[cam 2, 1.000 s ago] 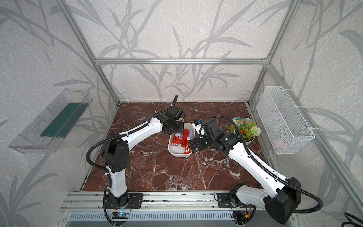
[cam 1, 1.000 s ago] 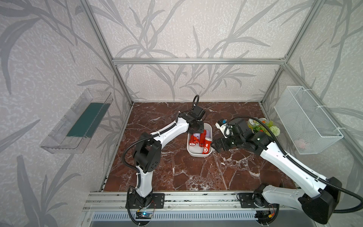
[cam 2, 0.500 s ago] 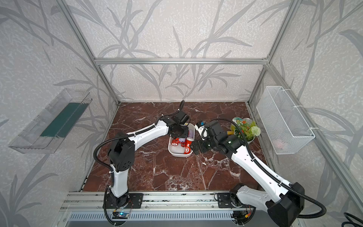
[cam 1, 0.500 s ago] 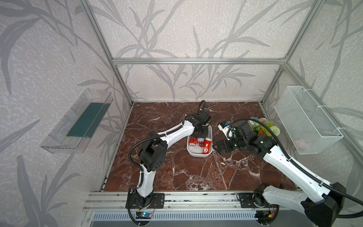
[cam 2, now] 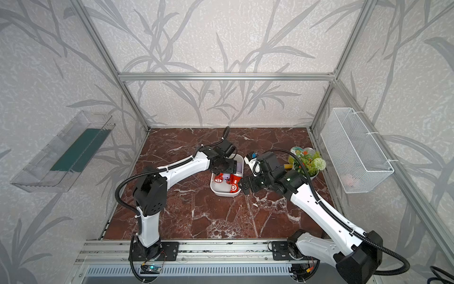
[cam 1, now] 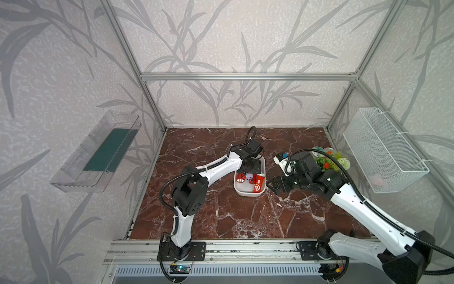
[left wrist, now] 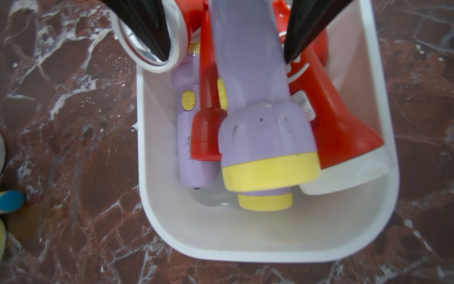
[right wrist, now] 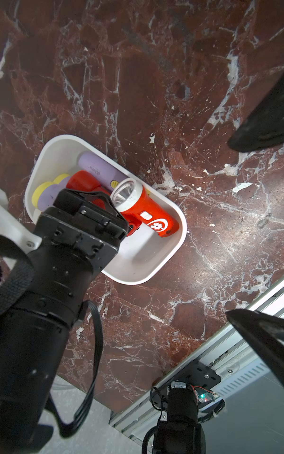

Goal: Put the flashlights into the storage boxes
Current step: Place the flashlight at the storage box.

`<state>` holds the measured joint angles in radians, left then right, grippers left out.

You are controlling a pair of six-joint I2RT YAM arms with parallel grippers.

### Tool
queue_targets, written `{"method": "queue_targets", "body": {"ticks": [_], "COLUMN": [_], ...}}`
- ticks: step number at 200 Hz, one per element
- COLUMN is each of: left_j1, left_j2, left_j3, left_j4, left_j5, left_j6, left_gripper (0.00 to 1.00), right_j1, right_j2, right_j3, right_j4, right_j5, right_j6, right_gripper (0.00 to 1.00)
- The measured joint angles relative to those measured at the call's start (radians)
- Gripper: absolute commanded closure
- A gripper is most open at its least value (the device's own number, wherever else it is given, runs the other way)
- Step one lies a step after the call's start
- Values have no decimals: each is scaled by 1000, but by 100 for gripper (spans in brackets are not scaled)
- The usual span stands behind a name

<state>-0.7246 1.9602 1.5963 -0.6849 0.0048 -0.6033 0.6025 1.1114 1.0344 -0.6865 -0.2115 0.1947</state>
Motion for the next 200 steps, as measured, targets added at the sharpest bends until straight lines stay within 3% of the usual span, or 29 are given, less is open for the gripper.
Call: {"method": "queue_targets", "body": {"ticks": [69,120,171,200], "left_j1": [0,16,237,327], "left_j2": [-141,-354,-594,-666], "left_j3": [-60,-227,-537,-631], "left_j4": [5,64,205,259], "left_j5": [-72,-271,-325,-330], "left_j6": [29,112,149,180], "left_gripper": [1,1,1,1], "right_j1": [0,-1,-23,-61], "right_j2": [-6,-3,30,62], "right_j3": [0,0,3,14], "right_j4": [0,-1,-11,-29], "right_j5": [2,24,68,107], "right_j6": [11,-2,-32,-52], "right_gripper": [1,1,1,1]}}
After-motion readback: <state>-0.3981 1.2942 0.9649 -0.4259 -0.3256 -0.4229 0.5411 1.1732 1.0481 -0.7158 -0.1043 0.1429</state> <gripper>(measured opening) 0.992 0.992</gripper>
